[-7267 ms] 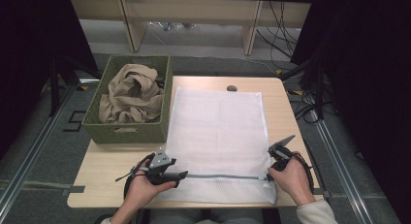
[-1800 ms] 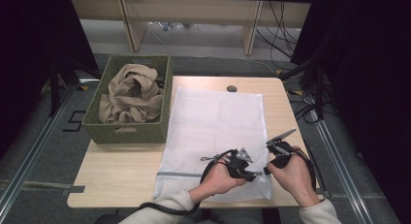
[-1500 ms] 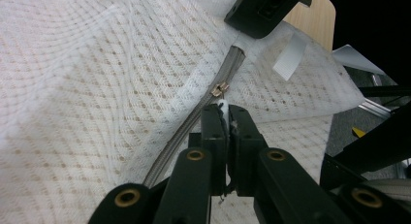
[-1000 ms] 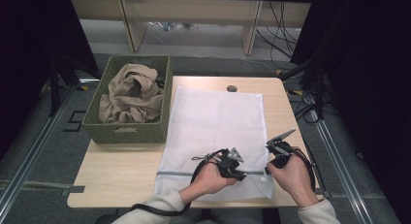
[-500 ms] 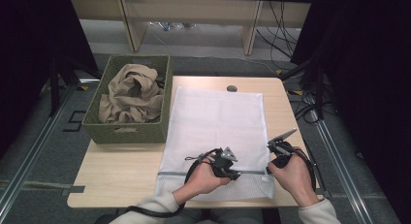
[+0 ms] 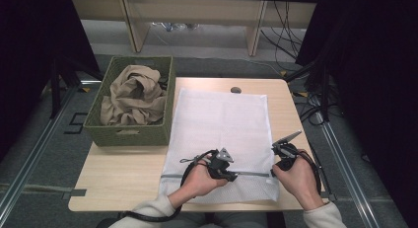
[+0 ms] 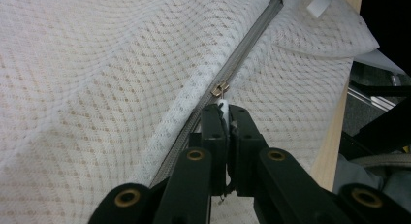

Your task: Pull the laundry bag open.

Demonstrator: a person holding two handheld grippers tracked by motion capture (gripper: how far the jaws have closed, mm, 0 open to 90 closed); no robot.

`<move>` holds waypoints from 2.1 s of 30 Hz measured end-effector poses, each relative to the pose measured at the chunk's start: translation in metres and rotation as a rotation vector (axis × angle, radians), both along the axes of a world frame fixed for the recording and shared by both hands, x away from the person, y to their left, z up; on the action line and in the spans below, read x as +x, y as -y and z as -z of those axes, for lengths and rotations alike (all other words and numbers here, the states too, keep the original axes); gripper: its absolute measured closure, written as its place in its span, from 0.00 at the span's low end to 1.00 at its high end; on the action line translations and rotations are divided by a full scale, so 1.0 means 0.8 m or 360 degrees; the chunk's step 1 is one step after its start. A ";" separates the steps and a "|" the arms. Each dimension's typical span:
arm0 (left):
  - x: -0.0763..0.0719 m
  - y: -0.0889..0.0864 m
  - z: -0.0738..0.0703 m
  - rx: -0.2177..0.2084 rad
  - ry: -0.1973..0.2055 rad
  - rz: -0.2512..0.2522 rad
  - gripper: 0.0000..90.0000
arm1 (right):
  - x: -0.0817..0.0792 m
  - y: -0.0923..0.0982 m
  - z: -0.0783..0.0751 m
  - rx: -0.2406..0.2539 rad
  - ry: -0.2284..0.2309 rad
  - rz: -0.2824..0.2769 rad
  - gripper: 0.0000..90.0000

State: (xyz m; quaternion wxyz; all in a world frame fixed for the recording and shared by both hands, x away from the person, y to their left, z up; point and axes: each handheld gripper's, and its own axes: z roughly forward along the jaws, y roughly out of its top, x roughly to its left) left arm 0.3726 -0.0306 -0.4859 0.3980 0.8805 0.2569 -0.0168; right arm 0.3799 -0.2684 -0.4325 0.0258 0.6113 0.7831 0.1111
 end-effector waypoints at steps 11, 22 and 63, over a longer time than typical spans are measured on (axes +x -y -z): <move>0.001 -0.007 0.001 0.0012 0.0003 -0.0008 0.96 | 0.001 0.001 0.000 0.0002 -0.0021 0.0013 0.96; 0.002 -0.017 0.001 0.0009 -0.0004 -0.0018 0.96 | 0.001 0.000 0.000 -0.0003 -0.0012 0.0013 0.96; 0.003 -0.048 0.002 0.0021 0.0010 -0.0058 0.96 | 0.001 0.002 0.000 -0.0002 -0.0009 0.0024 0.96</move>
